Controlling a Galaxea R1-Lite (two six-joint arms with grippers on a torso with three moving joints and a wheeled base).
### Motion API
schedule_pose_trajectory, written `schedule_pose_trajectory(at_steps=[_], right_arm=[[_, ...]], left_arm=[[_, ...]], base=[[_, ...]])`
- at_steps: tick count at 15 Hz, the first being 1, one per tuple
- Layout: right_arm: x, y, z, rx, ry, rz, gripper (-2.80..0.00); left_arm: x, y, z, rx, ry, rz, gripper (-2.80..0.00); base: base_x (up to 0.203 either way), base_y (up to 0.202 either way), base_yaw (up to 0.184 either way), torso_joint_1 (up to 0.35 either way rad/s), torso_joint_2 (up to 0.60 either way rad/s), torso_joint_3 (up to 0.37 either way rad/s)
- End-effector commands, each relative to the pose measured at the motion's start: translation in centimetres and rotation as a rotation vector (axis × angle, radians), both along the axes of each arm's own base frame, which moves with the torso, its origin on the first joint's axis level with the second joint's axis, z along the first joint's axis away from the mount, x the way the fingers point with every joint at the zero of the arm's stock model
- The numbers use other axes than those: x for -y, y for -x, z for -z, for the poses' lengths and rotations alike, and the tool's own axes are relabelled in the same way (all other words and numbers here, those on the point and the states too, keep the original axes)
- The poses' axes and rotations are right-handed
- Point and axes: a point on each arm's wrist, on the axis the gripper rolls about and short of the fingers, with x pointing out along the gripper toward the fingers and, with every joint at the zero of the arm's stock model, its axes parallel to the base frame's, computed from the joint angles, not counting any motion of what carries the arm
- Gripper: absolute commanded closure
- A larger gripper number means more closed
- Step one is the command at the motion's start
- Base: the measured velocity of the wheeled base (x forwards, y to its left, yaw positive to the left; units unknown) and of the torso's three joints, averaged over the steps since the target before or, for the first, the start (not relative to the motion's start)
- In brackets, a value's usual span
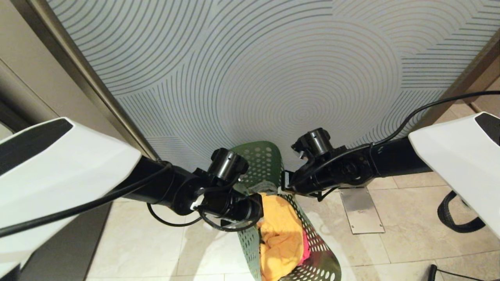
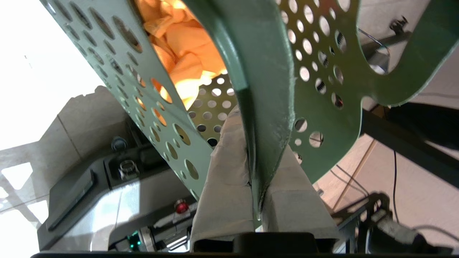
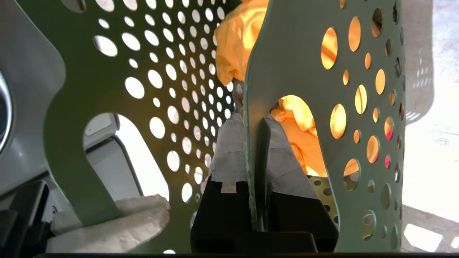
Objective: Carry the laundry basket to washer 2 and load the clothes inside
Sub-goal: Pick up the clothes basket and put it beside the washing machine
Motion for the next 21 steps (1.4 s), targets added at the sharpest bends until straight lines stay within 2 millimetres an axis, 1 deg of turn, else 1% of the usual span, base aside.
schedule_pose_trajectory(at_steps=[1, 6, 11, 14, 21], right_arm=[[-0.1, 0.4, -0.6, 0.009, -0.006, -0.003, 0.0], [0.1, 0.9, -1.2, 0.015, -0.007, -0.003, 0.0], [0.3, 1.3, -1.4, 0.016, 0.002, 0.007, 0.0], [0.0, 2.0, -2.6, 0.033, -0.022, 0.003, 0.0], [-0.4, 2.6, -3.2, 0.025, -0.046, 0.008, 0.0]], left_arm=[[-0.2, 0.5, -0.7, 0.006, 0.008, 0.001, 0.0], [0.1, 1.0, -1.3, 0.02, 0.02, 0.016, 0.0], [0.7, 1.9, -2.2, 0.014, 0.054, 0.05, 0.0], [0.9, 2.4, -2.8, 0.022, 0.064, 0.063, 0.0], [0.7, 2.8, -3.2, 0.026, 0.069, 0.067, 0.0]], base=[[0.0, 0.0, 0.0, -0.006, 0.0, 0.184], [0.0, 0.0, 0.0, 0.003, 0.0, 0.196], [0.0, 0.0, 0.0, 0.003, 0.0, 0.204], [0.0, 0.0, 0.0, 0.0, 0.0, 0.204], [0.0, 0.0, 0.0, 0.001, 0.0, 0.202]])
